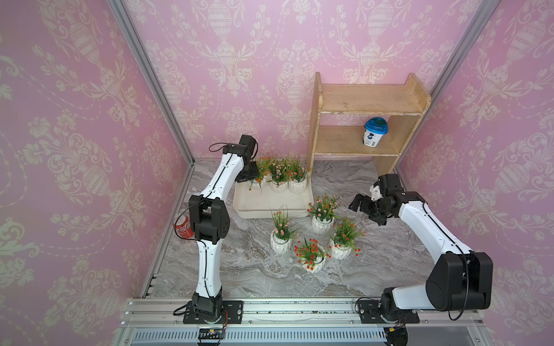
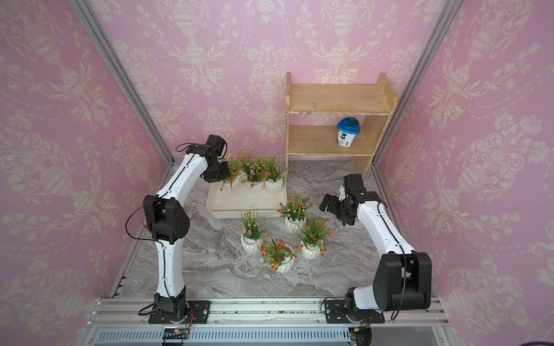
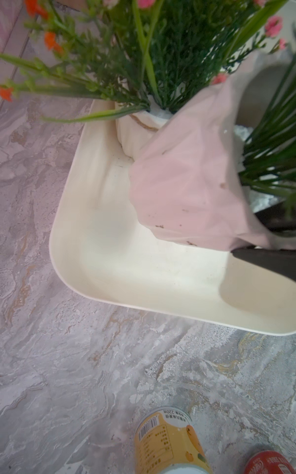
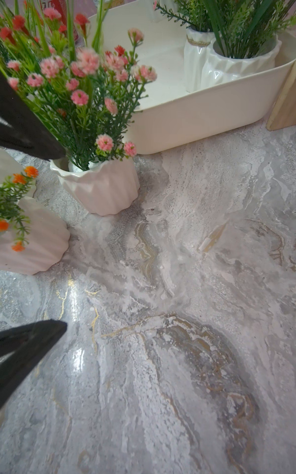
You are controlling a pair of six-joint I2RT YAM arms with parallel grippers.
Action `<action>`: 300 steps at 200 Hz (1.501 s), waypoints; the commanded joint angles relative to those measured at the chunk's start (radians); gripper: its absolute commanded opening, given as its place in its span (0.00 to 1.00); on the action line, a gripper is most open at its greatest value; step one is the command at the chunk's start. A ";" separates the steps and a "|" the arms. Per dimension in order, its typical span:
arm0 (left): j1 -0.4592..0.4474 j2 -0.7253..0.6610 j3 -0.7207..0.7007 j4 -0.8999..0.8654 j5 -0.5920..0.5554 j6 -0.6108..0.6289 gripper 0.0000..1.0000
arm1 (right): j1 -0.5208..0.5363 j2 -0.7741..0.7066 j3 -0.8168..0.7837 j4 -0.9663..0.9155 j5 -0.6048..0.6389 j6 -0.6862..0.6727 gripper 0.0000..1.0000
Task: Put the potted gypsophila into the storage box
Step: Place the baby's breath potted plant at the storage box.
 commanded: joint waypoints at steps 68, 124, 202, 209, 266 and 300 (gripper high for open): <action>0.013 0.222 0.337 -0.085 -0.015 -0.024 0.00 | -0.008 0.048 0.021 0.022 -0.006 -0.034 1.00; 0.013 0.248 0.338 -0.067 0.003 -0.040 0.00 | -0.009 0.073 0.020 0.033 -0.007 -0.036 1.00; 0.013 0.275 0.338 -0.049 0.012 -0.053 0.00 | -0.009 0.076 0.017 0.029 -0.005 -0.039 1.00; 0.012 0.279 0.338 -0.048 0.008 -0.054 0.00 | -0.007 0.077 0.017 0.028 -0.006 -0.039 0.99; 0.013 0.300 0.336 -0.024 0.018 -0.067 0.00 | -0.009 0.078 0.015 0.028 -0.004 -0.038 0.99; 0.012 0.307 0.336 -0.018 0.023 -0.068 0.02 | -0.008 0.081 0.017 0.025 -0.006 -0.041 1.00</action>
